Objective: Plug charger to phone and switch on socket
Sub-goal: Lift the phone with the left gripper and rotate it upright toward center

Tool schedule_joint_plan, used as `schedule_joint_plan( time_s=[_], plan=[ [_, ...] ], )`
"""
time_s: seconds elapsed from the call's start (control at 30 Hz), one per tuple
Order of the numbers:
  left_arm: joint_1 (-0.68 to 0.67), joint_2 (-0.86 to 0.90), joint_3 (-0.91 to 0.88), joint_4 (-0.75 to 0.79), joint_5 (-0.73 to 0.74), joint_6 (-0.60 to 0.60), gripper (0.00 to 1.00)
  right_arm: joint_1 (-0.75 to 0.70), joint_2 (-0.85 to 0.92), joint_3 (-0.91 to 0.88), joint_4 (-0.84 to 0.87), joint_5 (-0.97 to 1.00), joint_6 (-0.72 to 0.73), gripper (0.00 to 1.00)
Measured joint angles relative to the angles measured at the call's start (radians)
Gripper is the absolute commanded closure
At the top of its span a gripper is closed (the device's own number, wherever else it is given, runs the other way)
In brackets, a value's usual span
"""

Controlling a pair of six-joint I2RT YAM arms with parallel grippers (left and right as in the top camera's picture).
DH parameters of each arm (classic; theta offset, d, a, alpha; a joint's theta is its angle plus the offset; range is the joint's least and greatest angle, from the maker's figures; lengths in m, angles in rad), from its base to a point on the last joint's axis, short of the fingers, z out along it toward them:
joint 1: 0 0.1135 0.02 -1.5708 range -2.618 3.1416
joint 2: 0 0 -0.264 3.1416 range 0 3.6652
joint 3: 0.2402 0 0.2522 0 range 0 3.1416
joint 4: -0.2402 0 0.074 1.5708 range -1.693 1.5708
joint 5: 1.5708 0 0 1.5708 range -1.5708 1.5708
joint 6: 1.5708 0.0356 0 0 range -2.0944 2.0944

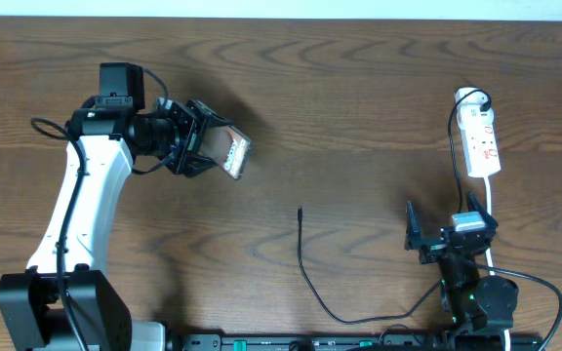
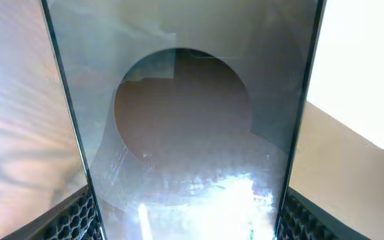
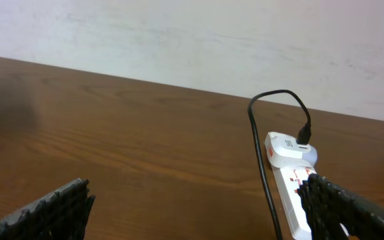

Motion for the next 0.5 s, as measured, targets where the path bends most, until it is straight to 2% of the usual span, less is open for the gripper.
schedule_joint_plan(
  time_s=[0.3,0.5],
  plan=[
    [0.003,0.0,0.0,-0.011,0.244,-0.106,0.93,0.0,0.0,0.0,0.0,0.0,0.0,0.01],
    [0.021,0.0,0.0,-0.015,0.323,-0.13,0.93,0.0,0.0,0.0,0.0,0.0,0.0,0.01]
  ],
)
